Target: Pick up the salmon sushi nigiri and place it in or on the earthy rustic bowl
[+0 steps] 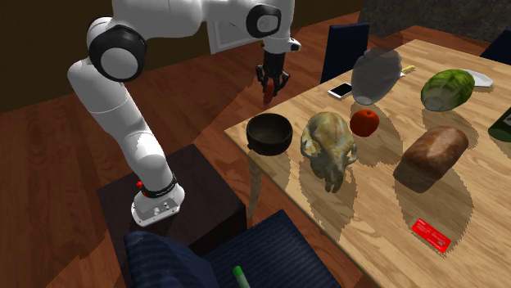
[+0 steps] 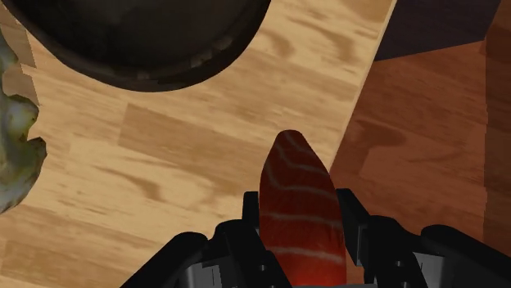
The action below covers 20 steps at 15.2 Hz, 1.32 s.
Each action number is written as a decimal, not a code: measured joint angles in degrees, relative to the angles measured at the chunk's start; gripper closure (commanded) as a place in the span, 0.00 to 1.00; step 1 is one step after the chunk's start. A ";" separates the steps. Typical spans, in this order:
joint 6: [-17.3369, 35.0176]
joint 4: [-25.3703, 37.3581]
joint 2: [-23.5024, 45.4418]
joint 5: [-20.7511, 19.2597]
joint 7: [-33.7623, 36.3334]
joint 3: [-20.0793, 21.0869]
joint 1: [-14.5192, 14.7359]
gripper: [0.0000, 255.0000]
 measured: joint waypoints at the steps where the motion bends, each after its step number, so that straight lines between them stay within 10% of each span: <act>1: -0.66 0.49 -0.17 -0.01 0.14 0.07 0.06 1.00; 9: -6.70 7.49 0.80 0.10 0.00 0.00 0.01 1.00; 20: -5.93 -3.20 -9.44 -3.51 -10.82 -6.30 -5.21 1.00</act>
